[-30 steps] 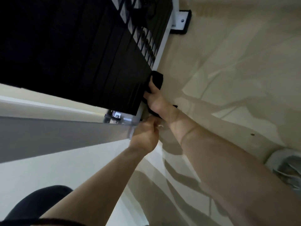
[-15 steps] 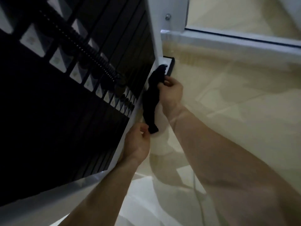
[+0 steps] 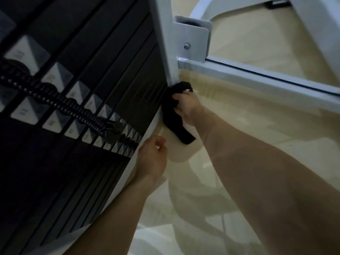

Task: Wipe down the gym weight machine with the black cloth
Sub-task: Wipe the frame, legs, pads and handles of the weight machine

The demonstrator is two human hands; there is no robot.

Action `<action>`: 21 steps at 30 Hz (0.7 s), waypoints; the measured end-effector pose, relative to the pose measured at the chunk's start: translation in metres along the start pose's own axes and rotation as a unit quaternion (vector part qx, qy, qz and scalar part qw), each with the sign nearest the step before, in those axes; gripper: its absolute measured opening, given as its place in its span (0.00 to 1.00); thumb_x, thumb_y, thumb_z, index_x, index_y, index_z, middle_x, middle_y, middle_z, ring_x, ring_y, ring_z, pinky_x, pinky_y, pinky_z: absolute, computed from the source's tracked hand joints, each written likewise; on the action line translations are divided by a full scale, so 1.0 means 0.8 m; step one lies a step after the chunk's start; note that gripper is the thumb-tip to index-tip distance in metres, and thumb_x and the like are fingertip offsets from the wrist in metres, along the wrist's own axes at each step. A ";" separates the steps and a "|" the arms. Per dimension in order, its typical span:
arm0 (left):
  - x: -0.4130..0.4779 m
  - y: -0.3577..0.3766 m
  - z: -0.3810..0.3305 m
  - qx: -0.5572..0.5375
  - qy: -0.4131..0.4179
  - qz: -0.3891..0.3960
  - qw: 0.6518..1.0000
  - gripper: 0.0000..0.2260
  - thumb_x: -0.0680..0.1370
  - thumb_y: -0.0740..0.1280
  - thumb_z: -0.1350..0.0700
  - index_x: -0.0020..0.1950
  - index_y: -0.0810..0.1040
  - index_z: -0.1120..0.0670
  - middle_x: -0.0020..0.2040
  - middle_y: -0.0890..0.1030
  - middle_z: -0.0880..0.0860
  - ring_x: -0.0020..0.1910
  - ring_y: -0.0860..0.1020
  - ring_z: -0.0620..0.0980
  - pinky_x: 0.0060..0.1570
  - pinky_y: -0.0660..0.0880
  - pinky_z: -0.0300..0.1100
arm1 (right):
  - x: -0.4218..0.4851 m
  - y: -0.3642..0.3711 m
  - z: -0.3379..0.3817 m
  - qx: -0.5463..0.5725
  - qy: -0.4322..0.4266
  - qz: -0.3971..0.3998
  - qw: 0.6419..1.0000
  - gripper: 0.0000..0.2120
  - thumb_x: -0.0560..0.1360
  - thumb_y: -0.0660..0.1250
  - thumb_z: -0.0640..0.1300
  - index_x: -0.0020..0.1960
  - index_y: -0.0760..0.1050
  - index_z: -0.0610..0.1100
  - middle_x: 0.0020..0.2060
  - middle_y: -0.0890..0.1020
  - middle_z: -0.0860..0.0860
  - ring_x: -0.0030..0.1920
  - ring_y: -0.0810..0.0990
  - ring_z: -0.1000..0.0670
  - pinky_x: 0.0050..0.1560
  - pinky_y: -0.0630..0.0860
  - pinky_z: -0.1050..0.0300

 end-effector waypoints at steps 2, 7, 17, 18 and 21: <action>0.006 0.001 -0.007 -0.061 -0.015 0.003 0.998 0.09 0.81 0.64 0.62 0.49 0.76 0.47 0.54 0.79 0.51 0.53 0.77 0.52 0.54 0.75 0.45 | -0.011 -0.025 0.022 0.044 -0.015 -0.019 0.999 0.08 0.81 0.61 0.38 0.47 0.76 0.46 0.50 0.81 0.42 0.49 0.81 0.44 0.50 0.79 0.50; 0.030 0.017 -0.065 -0.207 -0.019 0.010 0.978 0.04 0.80 0.62 0.55 0.52 0.75 0.48 0.51 0.78 0.51 0.50 0.75 0.52 0.46 0.71 0.42 | -0.061 -0.091 0.082 -0.111 -0.045 0.047 0.992 0.10 0.80 0.59 0.40 0.43 0.76 0.43 0.36 0.80 0.47 0.37 0.79 0.48 0.38 0.77 0.56; 0.030 0.092 -0.227 -0.180 0.174 0.157 0.955 0.13 0.79 0.70 0.56 0.64 0.79 0.52 0.54 0.83 0.47 0.52 0.81 0.42 0.56 0.78 0.39 | -0.131 -0.221 0.119 -0.260 -0.038 0.120 0.957 0.13 0.76 0.71 0.51 0.54 0.82 0.42 0.50 0.86 0.47 0.52 0.85 0.47 0.56 0.79 0.55; 0.028 0.097 -0.233 -0.165 0.186 0.149 0.957 0.09 0.78 0.71 0.55 0.58 0.81 0.52 0.49 0.84 0.45 0.48 0.82 0.40 0.51 0.78 0.35 | -0.129 -0.234 0.119 -0.298 -0.071 0.098 0.947 0.11 0.75 0.73 0.47 0.54 0.83 0.42 0.50 0.86 0.46 0.52 0.85 0.47 0.55 0.80 0.55; 0.030 0.102 -0.241 -0.164 0.182 0.101 0.964 0.04 0.78 0.71 0.55 0.48 0.79 0.46 0.43 0.81 0.41 0.41 0.78 0.34 0.37 0.71 0.23 | -0.119 -0.265 0.122 -0.385 -0.146 0.029 0.911 0.07 0.77 0.71 0.44 0.49 0.84 0.40 0.40 0.83 0.48 0.42 0.81 0.52 0.48 0.76 0.55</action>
Point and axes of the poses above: each hand's wrist, its own x-axis towards the middle knuckle, its own y-axis out of the palm, z = x × y, the point moved 4 cm from there along x, towards the middle knuckle
